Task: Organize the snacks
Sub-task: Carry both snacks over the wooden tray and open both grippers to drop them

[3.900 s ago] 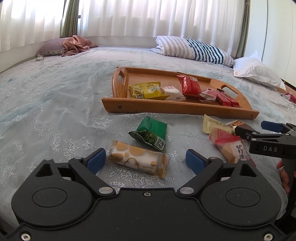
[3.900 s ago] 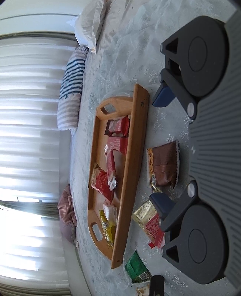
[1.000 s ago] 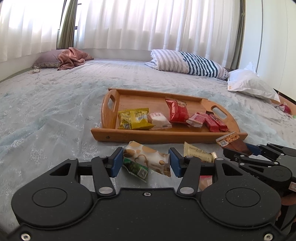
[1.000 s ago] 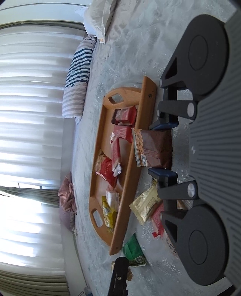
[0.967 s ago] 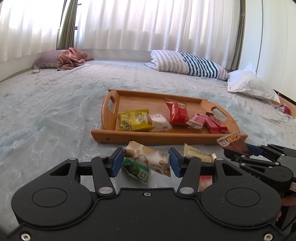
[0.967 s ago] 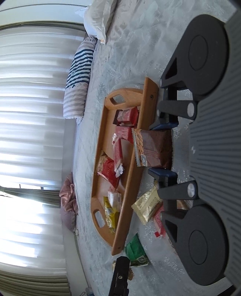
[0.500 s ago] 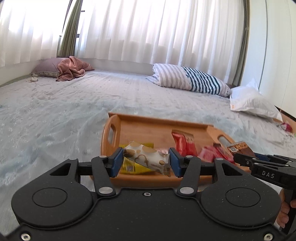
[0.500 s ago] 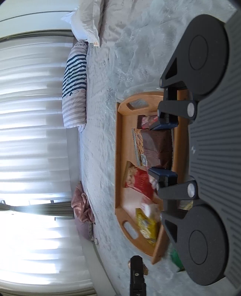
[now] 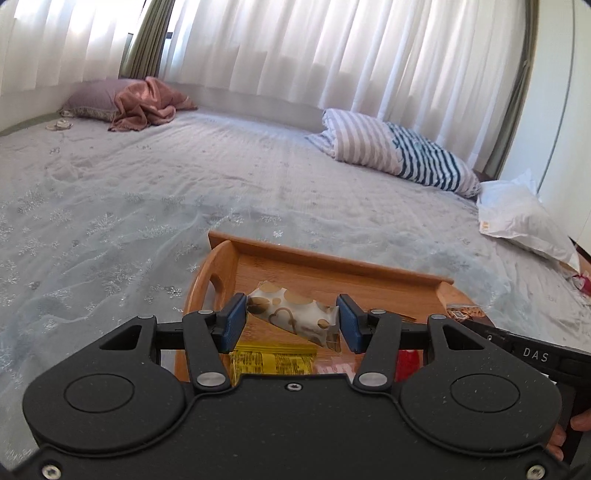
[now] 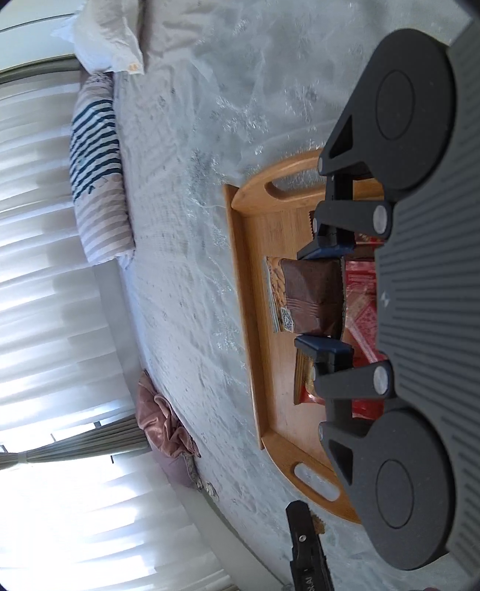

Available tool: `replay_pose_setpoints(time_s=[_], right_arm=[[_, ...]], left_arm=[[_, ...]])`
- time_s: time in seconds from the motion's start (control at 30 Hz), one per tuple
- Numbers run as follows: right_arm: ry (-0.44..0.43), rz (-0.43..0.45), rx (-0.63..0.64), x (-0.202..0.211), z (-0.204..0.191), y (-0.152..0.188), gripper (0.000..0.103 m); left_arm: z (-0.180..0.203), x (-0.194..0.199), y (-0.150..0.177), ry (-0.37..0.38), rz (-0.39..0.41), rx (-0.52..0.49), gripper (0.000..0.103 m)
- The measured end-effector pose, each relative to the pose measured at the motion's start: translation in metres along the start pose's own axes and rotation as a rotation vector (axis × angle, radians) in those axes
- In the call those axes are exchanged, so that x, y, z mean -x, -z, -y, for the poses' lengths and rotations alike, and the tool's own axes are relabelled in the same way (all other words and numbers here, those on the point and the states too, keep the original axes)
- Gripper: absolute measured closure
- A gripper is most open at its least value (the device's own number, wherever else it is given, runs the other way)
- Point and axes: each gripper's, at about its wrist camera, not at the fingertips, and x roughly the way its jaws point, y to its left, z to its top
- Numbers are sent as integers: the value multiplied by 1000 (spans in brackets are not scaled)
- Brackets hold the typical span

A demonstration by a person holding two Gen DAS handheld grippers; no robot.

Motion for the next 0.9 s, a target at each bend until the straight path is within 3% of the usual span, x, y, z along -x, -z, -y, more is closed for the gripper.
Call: replay_pose_setpoints(time_s=[0.23,0.4,0.9], right_arm=[[1,-21,34,-33,-7,5,57],[-6,-21,36,-45,-12,11,56],[-18,-24,25,-55,-12,16,58]], left_arm=[[7,-44,5,-77,-11,-23,53],[5,-66,12,-95,-44,18,53],[10,-81,23,-115,-63,-20,53]])
